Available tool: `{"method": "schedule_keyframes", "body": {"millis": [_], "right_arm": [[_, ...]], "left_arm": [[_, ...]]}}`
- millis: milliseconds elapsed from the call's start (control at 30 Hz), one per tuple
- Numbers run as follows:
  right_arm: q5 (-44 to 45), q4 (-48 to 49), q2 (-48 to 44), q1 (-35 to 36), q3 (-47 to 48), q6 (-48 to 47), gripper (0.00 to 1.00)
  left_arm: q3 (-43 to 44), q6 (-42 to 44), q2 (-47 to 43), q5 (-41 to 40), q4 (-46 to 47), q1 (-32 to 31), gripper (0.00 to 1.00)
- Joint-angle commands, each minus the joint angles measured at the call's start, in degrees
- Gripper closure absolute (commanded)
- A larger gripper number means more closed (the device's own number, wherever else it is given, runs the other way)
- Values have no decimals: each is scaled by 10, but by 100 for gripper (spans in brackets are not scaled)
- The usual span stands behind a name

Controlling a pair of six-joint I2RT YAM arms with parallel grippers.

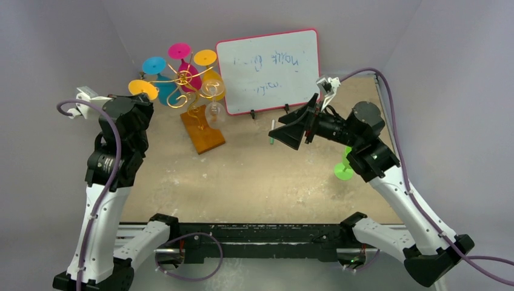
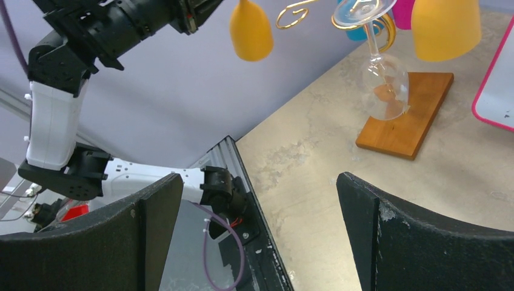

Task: Place the wine glass upside down on the wine glass rack

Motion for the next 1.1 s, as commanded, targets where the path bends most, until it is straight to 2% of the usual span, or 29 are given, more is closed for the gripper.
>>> {"method": "schedule_keyframes", "body": {"millis": [0,200,1067], "right_arm": [[16,16,-13,1,-5,-13,0],[20,15,-17,0,-8,-23,0],[37,0,-26,1,4,-43,0]], "left_arm": [[25,-91,11,-20,-40,2,100],[28,-127,40,13,-30,2,100],[28,-207,94,26,28,2,100]]}}
